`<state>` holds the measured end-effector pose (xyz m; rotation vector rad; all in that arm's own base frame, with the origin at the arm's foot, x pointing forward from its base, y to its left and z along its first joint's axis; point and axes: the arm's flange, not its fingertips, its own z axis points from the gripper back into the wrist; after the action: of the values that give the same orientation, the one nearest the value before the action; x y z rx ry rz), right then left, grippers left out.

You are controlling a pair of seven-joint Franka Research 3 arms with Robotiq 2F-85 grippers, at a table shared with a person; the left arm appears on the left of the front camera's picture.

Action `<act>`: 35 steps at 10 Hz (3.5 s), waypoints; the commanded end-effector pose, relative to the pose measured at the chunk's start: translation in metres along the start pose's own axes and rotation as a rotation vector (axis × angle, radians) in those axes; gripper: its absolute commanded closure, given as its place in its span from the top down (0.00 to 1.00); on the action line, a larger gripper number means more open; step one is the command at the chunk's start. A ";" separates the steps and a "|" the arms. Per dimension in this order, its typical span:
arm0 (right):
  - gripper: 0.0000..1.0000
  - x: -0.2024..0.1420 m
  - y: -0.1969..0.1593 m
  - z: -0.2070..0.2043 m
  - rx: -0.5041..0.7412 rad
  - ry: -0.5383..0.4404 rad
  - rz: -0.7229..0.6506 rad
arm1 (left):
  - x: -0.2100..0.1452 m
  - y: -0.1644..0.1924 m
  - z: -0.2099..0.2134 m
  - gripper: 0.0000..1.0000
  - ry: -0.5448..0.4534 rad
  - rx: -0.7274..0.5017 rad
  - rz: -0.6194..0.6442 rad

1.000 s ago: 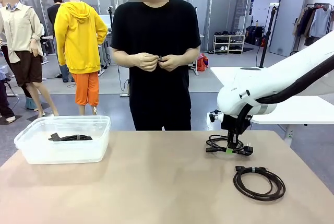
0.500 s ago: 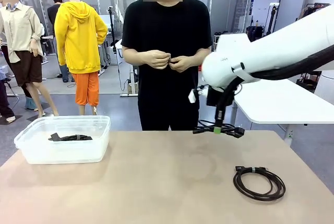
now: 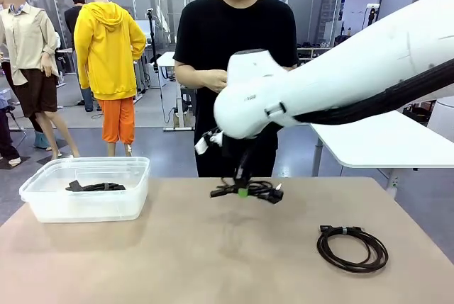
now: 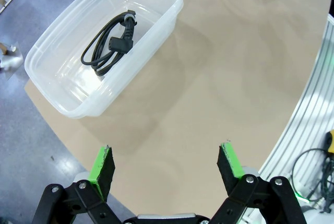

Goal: Organize and store the cables.
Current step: Place the Power Cable into the Organizing box.

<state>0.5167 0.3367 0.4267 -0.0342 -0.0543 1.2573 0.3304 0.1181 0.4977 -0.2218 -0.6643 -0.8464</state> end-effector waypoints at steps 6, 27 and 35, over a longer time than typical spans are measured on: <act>0.00 0.032 0.046 -0.077 0.042 -0.065 0.054 | 0.000 0.000 0.000 1.00 -0.003 -0.004 -0.002; 1.00 -0.364 -0.015 -0.011 -0.029 -0.513 -0.203 | 0.225 -0.224 -0.227 1.00 0.335 -0.094 -0.333; 1.00 -0.521 0.026 -0.012 -0.120 -0.826 -0.327 | 0.291 -0.286 -0.335 1.00 0.419 -0.126 -0.506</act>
<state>0.3594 -0.1535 0.4170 0.3512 -0.7745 0.8637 0.3993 -0.3854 0.3999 0.0076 -0.2862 -1.3827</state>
